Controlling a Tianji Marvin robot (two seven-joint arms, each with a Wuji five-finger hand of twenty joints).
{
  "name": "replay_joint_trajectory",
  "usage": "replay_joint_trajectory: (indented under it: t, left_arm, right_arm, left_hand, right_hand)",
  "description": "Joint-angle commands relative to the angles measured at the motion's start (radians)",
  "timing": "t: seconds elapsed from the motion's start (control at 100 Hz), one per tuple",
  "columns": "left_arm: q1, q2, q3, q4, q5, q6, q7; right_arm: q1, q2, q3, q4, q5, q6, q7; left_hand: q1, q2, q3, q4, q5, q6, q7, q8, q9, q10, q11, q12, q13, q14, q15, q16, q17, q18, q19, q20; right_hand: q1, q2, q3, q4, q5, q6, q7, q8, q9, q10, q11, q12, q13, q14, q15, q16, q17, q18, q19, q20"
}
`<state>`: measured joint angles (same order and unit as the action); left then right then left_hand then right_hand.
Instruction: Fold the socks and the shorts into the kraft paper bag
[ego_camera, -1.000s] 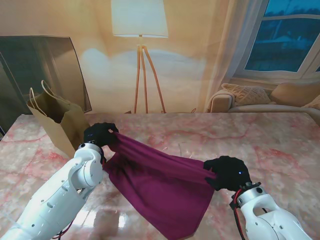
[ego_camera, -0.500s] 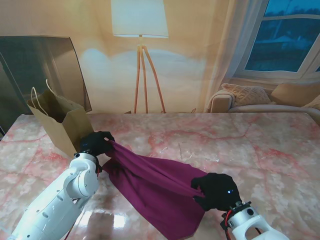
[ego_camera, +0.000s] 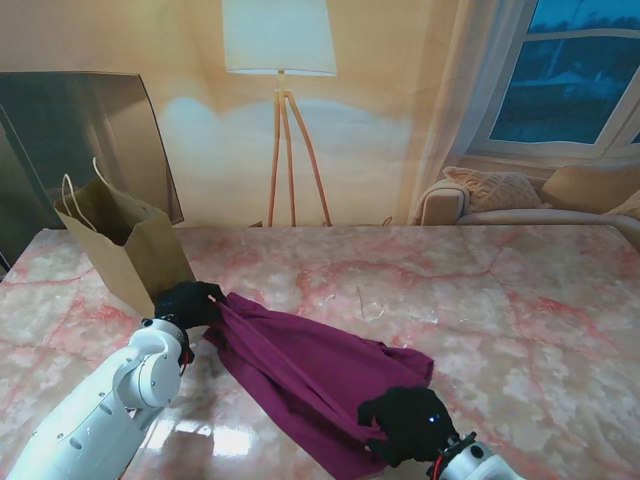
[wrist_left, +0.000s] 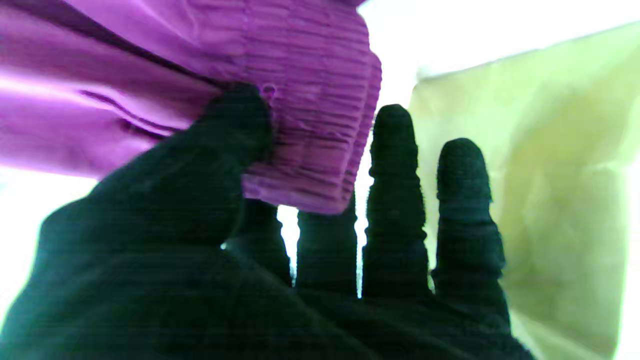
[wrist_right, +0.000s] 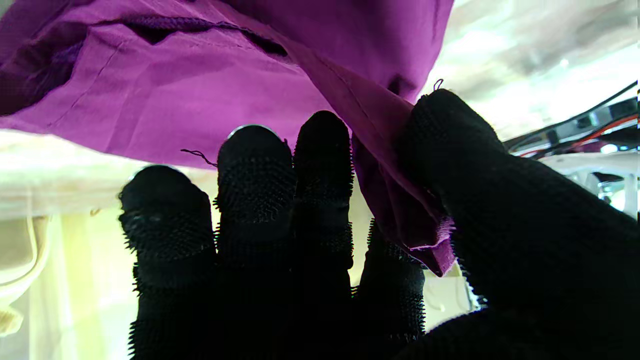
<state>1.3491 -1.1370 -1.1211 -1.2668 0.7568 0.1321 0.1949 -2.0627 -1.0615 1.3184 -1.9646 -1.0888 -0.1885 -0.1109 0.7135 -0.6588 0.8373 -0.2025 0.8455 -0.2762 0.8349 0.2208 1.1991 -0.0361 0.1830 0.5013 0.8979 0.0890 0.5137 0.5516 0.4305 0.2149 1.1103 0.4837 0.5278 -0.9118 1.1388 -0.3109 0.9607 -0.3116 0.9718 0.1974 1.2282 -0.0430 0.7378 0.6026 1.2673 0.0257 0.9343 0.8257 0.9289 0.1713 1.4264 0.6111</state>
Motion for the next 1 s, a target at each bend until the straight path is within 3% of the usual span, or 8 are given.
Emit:
replay_joint_trajectory:
  t: [0.0, 0.08, 0.18, 0.25, 0.32, 0.72, 0.92, 0.99]
  left_arm:
    - [0.025, 0.022, -0.013, -0.023, 0.005, -0.006, -0.04]
    - [0.044, 0.033, -0.033, -0.047, 0.014, -0.026, -0.087]
    - [0.077, 0.048, -0.069, -0.094, 0.011, -0.047, -0.17]
    - [0.099, 0.056, -0.093, -0.125, 0.013, -0.062, -0.214]
    - [0.121, 0.064, -0.116, -0.157, 0.017, -0.076, -0.257]
    - [0.229, 0.075, -0.227, -0.327, 0.008, -0.114, -0.349]
    - [0.233, 0.067, -0.225, -0.344, -0.086, -0.076, -0.36]
    - [0.222, 0.059, -0.197, -0.336, -0.083, -0.018, -0.328]
  right_arm:
    - [-0.017, 0.005, -0.011, 0.009, 0.005, -0.02, 0.013]
    - [-0.02, 0.008, -0.012, 0.004, 0.012, -0.035, 0.043]
    - [-0.025, 0.015, -0.003, -0.013, 0.033, -0.055, 0.118]
    - [-0.028, 0.02, 0.006, -0.026, 0.061, -0.071, 0.189]
    - [-0.032, 0.025, 0.015, -0.041, 0.076, -0.081, 0.236]
    - [-0.074, 0.021, 0.065, -0.094, 0.086, -0.078, 0.252]
    - [-0.045, 0.011, 0.045, -0.044, 0.113, -0.034, 0.185]
    - [-0.02, 0.01, 0.029, -0.012, 0.123, -0.013, 0.179]
  left_hand:
    - [0.027, 0.01, 0.061, -0.003, -0.023, 0.058, -0.054, 0.014, -0.068, -0.024, 0.04, -0.033, -0.046, -0.014, -0.039, -0.014, -0.021, -0.02, -0.024, -0.005]
    - [-0.023, 0.021, 0.115, -0.007, -0.057, 0.114, -0.183, 0.06, -0.178, 0.0, 0.089, -0.139, -0.093, -0.016, -0.077, -0.024, -0.057, -0.027, -0.066, -0.008]
    - [-0.114, 0.046, 0.179, 0.075, -0.14, 0.198, -0.315, 0.074, -0.301, 0.023, 0.067, -0.185, -0.182, -0.018, -0.135, -0.046, -0.132, -0.044, -0.141, -0.023]
    - [-0.133, 0.022, 0.169, 0.069, -0.189, 0.226, -0.368, 0.067, -0.371, 0.053, 0.052, -0.193, -0.234, -0.015, -0.165, -0.059, -0.171, -0.056, -0.19, -0.033]
    - [-0.156, 0.001, 0.159, 0.061, -0.221, 0.244, -0.401, 0.06, -0.417, 0.054, 0.04, -0.2, -0.273, -0.011, -0.187, -0.068, -0.201, -0.062, -0.23, -0.041]
    - [-0.233, -0.038, 0.129, 0.033, -0.291, 0.323, -0.498, 0.022, -0.552, 0.111, 0.004, -0.219, -0.379, 0.008, -0.262, -0.115, -0.277, -0.094, -0.378, -0.077]
    - [-0.298, 0.322, -0.163, 0.105, -0.287, 0.379, -0.546, 0.008, -0.592, 0.165, -0.018, -0.23, -0.414, 0.05, -0.301, -0.162, -0.292, -0.099, -0.434, -0.116]
    - [-0.254, 0.393, -0.171, 0.132, -0.265, 0.391, -0.55, 0.012, -0.577, 0.186, -0.013, -0.228, -0.393, 0.069, -0.288, -0.158, -0.272, -0.098, -0.409, -0.109]
  right_hand:
    - [-0.014, 0.021, 0.04, -0.039, 0.022, -0.033, 0.06, 0.042, 0.006, -0.011, 0.003, 0.013, 0.01, 0.0, 0.006, 0.003, -0.011, -0.019, 0.048, 0.023]
    - [-0.043, 0.043, 0.017, -0.043, -0.005, -0.026, 0.041, 0.042, -0.026, -0.015, -0.016, 0.0, -0.018, 0.004, -0.034, -0.015, -0.035, -0.023, 0.027, 0.015]
    - [-0.112, 0.086, -0.049, -0.048, -0.072, 0.008, -0.012, 0.042, -0.091, -0.012, -0.07, -0.052, -0.078, 0.012, -0.137, -0.059, -0.083, -0.034, -0.014, 0.002]
    - [-0.188, 0.154, -0.086, 0.002, -0.07, 0.053, -0.155, 0.105, -0.129, -0.008, -0.12, -0.114, -0.126, 0.019, -0.228, -0.093, -0.13, -0.044, -0.055, -0.001]
    - [-0.267, 0.231, -0.118, 0.143, -0.096, 0.093, -0.333, 0.245, -0.172, -0.005, -0.186, -0.173, -0.187, 0.027, -0.327, -0.131, -0.184, -0.048, -0.102, 0.002]
    - [-0.368, 0.478, -0.489, 0.222, -0.31, 0.136, -0.48, 0.239, -0.343, 0.006, -0.349, -0.32, -0.388, 0.039, -0.612, -0.278, -0.408, -0.04, -0.436, -0.06]
    - [-0.267, 0.586, -0.135, 0.275, -0.288, 0.153, -0.469, 0.244, -0.33, 0.03, -0.368, -0.362, -0.392, 0.024, -0.674, -0.375, -0.393, -0.072, -0.51, -0.135]
    - [-0.183, 0.553, -0.023, 0.227, -0.278, 0.159, -0.435, 0.201, -0.327, 0.031, -0.378, -0.375, -0.397, 0.013, -0.69, -0.419, -0.389, -0.082, -0.522, -0.171]
